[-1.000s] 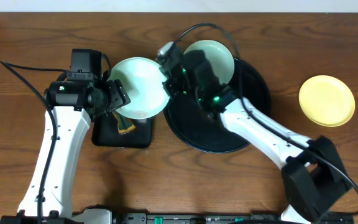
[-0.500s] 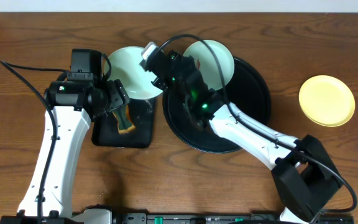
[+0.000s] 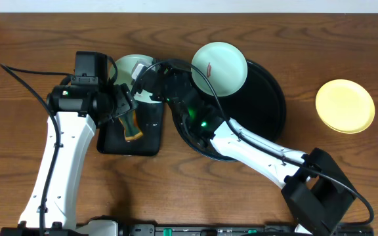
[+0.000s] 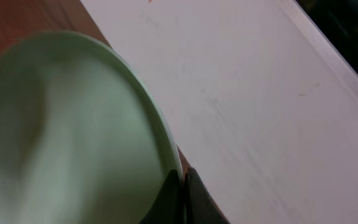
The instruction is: Clean dirty plates on tray and stack at the side
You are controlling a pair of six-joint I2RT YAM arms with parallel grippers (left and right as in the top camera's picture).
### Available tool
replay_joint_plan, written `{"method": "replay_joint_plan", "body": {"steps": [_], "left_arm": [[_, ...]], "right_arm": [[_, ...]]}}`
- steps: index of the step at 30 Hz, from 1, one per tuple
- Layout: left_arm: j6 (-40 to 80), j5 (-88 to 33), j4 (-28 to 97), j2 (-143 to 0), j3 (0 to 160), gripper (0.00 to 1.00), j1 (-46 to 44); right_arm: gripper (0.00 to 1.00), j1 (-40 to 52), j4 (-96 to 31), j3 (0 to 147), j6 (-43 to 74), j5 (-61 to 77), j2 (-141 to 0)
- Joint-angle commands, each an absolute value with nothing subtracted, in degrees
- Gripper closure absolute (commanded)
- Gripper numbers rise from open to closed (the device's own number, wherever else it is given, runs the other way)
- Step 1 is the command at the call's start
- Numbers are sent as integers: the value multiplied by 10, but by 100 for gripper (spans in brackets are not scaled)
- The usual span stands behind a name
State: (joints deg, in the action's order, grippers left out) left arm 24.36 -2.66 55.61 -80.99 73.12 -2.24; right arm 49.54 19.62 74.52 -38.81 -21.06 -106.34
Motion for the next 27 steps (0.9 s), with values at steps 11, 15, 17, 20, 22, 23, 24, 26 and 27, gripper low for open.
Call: {"method": "replay_joint_plan", "body": {"steps": [11,15,17,20,22,23,24,26,27], "left_arm": [[242,-24,559,-809,741,16,-19],[243,-24,558,-809,741,16,-19],[243,-24,554,-809,741,16,-19],[243,-50,568,-809,741,16,-19],[243,-54,561,-810,737,16,-19],[242,-54,559,-811,733,16,-21],[244,-54,557,-813,729,16,-21],[257,-54,556,-819,717,17,-22],[265,-54,554,-824,710,18,-22]], "right_arm": [[99,509,202,752,-493,-254,-1062],[99,506,201,752,-430,-277,-1062],[99,501,201,752,-394,-281,-1062],[99,492,197,752,-339,-283,-1062],[99,488,193,752,-308,-286,-1062],[99,487,190,752,-292,-295,-1062],[99,487,187,752,-276,-309,-1062],[99,487,179,752,-245,-333,-1062],[99,487,174,752,-232,-342,-1062]]}}
